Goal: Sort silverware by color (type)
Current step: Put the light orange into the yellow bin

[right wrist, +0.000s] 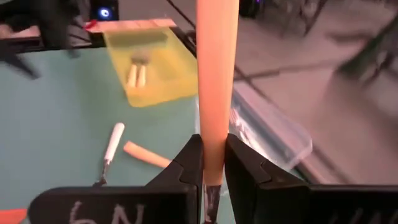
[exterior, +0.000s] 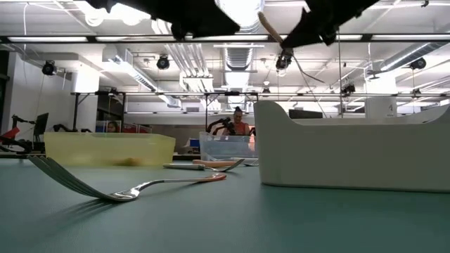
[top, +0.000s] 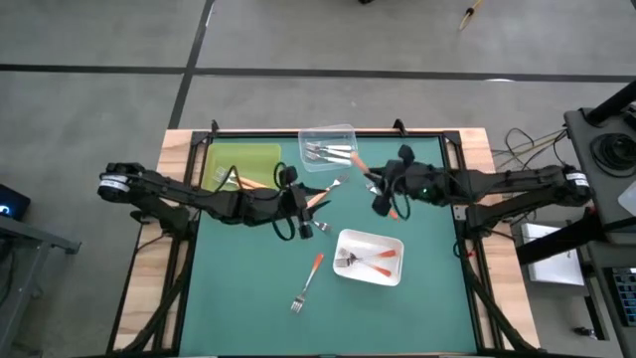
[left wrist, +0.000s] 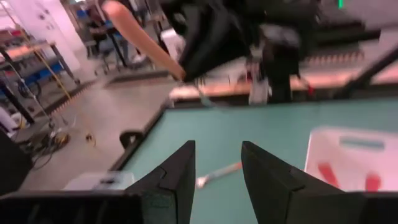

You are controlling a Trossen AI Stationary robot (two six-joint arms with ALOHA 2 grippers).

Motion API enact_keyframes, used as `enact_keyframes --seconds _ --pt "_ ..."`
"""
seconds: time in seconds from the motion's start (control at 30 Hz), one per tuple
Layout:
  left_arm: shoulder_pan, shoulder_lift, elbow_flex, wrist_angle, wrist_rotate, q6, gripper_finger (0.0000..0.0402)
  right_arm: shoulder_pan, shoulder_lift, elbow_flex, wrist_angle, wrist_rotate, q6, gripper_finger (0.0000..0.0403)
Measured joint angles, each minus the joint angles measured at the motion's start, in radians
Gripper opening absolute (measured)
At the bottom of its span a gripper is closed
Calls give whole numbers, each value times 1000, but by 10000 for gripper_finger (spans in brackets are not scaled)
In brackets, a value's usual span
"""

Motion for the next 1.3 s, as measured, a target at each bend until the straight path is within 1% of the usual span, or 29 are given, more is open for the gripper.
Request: enact_keyframes --seconds 0.1,0.2,0.3,0.4,0.5,0.63,0.8,0.93,1.03,1.13,1.2,1.3 --pt "5 0 0 86 -5 -13 112 58 47 -1 81 76 -100 32" --pt "6 0 0 154 -36 -36 112 106 98 -1 147 170 -204 32" --pt "7 0 0 175 -40 -40 113 144 148 -1 192 272 -278 32" --pt "12 0 0 188 -44 -75 120 172 183 -1 235 325 -341 32" --pt "19 0 0 184 -44 -113 140 187 206 -1 268 347 -378 32" --pt "21 0 0 185 -45 -137 179 194 223 -1 294 379 -420 32" --pt "24 8 0 199 -30 -136 223 194 236 -1 350 377 -457 32" --pt "28 39 7 249 -8 -132 237 194 258 0 400 350 -509 32" --pt "28 61 26 268 -3 -113 235 194 278 1 416 345 -553 32" --pt "29 75 42 265 -5 -105 221 194 296 1 415 346 -569 32" --pt "30 77 47 263 -8 -104 201 193 304 1 420 352 -571 32" --pt "32 77 47 262 -12 -104 157 193 313 1 434 353 -574 32"
